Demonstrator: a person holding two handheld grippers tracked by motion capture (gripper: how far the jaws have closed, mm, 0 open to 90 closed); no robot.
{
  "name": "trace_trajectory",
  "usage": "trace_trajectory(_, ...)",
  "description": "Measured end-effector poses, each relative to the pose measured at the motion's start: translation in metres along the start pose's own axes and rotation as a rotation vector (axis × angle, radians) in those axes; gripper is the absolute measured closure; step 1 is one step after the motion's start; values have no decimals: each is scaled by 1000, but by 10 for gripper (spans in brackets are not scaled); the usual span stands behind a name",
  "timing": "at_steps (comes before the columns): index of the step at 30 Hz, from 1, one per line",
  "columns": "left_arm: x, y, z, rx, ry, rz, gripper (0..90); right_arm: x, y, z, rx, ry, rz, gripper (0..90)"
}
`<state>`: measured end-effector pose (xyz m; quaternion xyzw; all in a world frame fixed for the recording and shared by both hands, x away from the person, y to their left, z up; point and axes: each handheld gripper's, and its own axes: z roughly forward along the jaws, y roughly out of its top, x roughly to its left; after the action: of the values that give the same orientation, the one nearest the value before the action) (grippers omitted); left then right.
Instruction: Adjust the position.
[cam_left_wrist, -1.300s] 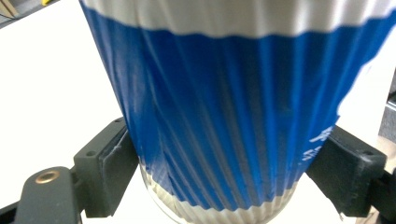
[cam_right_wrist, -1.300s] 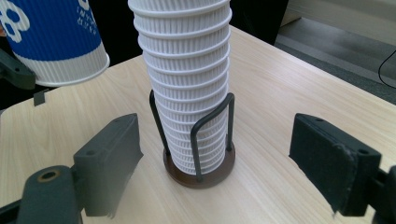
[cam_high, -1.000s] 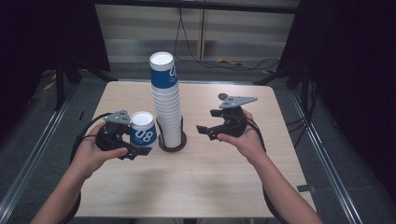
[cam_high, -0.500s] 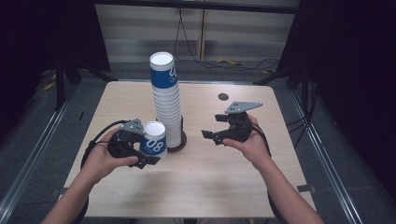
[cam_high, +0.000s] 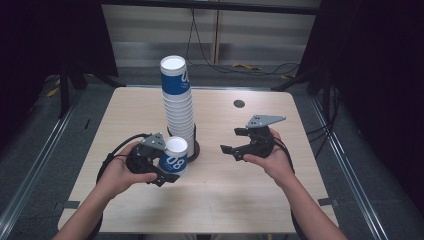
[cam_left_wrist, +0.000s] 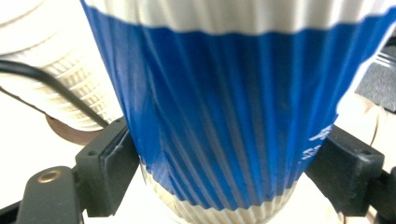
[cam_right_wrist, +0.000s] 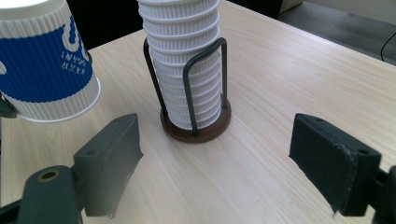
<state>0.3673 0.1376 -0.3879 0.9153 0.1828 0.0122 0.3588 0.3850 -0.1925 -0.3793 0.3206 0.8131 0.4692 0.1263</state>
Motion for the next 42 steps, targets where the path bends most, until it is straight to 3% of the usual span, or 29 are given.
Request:
trace_trajectory(13,-7,10,20,50,-25,29,169,-3,-26,-8,8,1,17,159)
trace_trajectory(30,-9,35,36,194,-43,112,173,-4,-43,-12,25,20,25,162)
trace_trajectory(42,-6,46,43,281,-45,133,173,-2,-45,-12,38,31,10,164)
